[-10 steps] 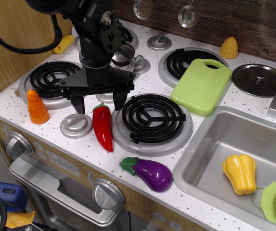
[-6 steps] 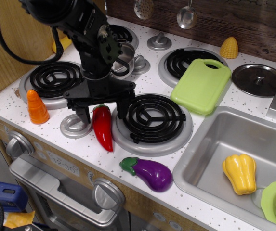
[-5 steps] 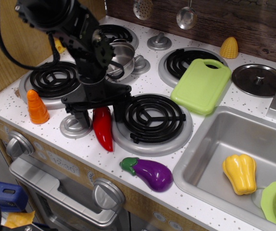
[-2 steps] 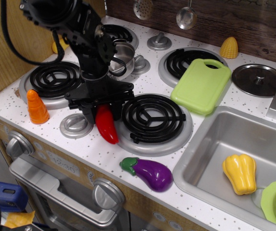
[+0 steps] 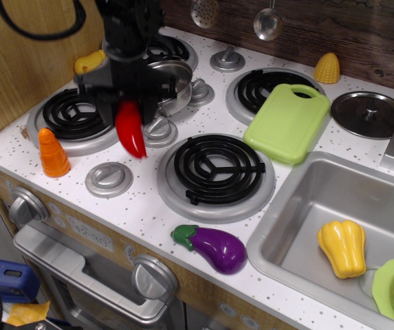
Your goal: Put pepper in pot or pan
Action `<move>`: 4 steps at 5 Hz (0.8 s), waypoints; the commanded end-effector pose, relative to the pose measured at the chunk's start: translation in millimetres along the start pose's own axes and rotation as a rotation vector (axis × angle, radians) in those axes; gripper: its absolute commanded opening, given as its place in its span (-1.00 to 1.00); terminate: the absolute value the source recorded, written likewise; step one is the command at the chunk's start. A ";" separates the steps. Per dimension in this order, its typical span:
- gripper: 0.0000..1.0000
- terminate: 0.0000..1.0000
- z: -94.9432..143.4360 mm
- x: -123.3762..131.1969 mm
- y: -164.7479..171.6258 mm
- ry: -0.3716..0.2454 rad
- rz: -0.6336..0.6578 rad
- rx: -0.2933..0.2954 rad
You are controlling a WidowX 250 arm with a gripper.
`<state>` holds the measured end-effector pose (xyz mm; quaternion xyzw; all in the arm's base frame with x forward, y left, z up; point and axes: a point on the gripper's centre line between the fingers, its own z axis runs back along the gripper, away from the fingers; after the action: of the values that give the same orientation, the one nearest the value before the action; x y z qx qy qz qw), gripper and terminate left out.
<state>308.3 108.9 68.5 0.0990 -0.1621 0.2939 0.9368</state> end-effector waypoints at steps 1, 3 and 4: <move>-1.00 -1.00 -0.1 64.0 -13.0 -0.180 -0.094 -0.057; -1.00 -1.00 -22.0 97.2 -41.3 -0.265 -0.173 -0.159; 1.00 -1.00 -17.7 94.3 -39.7 -0.280 -0.177 -0.169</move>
<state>405.1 124.0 58.0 0.0700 -0.2747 0.1759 0.9427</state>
